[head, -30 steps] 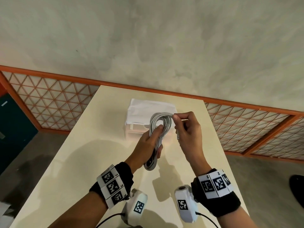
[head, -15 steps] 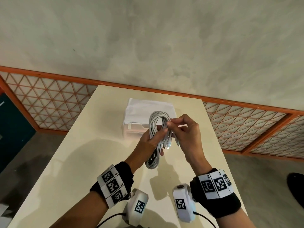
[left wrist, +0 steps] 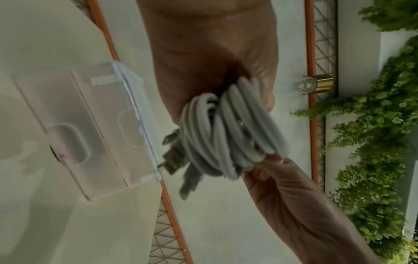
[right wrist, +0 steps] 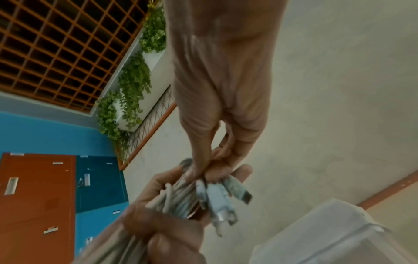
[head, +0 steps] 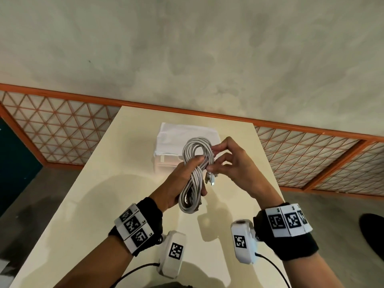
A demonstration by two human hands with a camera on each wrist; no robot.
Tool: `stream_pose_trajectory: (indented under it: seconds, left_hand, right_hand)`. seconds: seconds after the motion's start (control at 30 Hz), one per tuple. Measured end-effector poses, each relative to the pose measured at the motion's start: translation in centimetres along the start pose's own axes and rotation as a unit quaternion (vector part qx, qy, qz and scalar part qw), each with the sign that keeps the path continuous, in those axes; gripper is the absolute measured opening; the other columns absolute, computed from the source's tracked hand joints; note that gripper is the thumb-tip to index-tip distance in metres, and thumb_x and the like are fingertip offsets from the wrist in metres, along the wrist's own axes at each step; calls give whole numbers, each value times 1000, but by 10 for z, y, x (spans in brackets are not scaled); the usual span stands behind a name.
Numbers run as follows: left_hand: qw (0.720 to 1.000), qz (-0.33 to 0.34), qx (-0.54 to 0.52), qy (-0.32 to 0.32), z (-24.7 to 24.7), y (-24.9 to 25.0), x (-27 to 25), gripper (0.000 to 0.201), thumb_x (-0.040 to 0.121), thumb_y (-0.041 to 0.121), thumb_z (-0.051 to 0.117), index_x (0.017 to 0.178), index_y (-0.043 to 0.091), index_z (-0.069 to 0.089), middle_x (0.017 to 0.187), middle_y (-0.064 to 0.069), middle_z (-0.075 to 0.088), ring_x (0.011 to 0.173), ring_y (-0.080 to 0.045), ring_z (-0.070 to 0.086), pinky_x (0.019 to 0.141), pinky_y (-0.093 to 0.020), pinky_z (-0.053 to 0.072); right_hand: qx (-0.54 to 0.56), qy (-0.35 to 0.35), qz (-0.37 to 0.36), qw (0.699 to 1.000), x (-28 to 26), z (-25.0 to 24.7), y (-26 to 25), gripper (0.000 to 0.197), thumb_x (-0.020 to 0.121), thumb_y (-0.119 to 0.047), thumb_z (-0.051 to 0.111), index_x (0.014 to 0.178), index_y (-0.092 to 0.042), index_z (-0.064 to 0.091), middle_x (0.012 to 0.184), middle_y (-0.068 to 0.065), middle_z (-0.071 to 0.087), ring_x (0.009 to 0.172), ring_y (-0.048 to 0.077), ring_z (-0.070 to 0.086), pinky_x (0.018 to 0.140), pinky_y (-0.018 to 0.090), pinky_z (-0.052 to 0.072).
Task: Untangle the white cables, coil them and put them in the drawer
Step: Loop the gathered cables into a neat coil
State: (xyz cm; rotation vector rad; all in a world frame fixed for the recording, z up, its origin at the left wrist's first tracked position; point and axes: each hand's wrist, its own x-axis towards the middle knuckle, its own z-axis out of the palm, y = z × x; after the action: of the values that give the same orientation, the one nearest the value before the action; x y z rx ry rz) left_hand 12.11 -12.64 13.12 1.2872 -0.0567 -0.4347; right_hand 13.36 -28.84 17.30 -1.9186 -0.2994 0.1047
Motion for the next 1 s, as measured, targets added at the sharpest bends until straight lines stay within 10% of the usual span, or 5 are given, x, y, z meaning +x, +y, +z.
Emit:
stream_pose_trajectory:
  seconds: [0.2, 0.47, 0.63, 0.9, 1.0]
  left_hand:
    - [1000, 2, 7, -28, 1, 3, -5, 36, 97, 42, 40, 94, 14, 62, 55, -10, 62, 47, -20, 61, 52, -29, 52]
    - [991, -27, 72, -109, -8, 5, -7, 25, 99, 37, 40, 112, 23, 57, 78, 6, 67, 62, -19, 66, 65, -27, 56]
    - [974, -122, 83, -170, -19, -11, -7, 35, 94, 44, 49, 110, 13, 52, 92, 0, 48, 81, -13, 53, 79, -27, 45]
    - [996, -26, 62, -61, -15, -23, -7, 22, 82, 38, 65, 85, 16, 63, 79, 0, 62, 87, -22, 58, 81, -32, 46]
    - [1000, 8, -11, -24, -10, -18, -7, 18, 87, 31, 66, 84, 15, 60, 76, -1, 57, 76, -19, 57, 75, -31, 47]
  right_hand:
    - [-46, 30, -28, 998, -1, 7, -4, 41, 74, 6, 74, 90, -22, 48, 92, 8, 56, 70, 21, 58, 63, 28, 58]
    - [-50, -11, 31, 998, -4, 1, -1, 11, 88, 9, 53, 94, 1, 47, 90, 17, 54, 73, 34, 69, 78, 51, 58]
    - [-84, -41, 73, 993, -8, 6, -1, 8, 91, 7, 50, 87, 0, 49, 89, 19, 58, 68, 32, 72, 71, 37, 61]
    - [-157, 3, 42, 987, -4, 8, 2, 9, 87, -8, 64, 82, -15, 60, 76, 1, 67, 63, 4, 61, 59, 14, 48]
    - [-88, 34, 56, 994, -8, 8, 4, 24, 88, -37, 61, 99, -15, 60, 96, 2, 69, 85, 13, 65, 75, 21, 51]
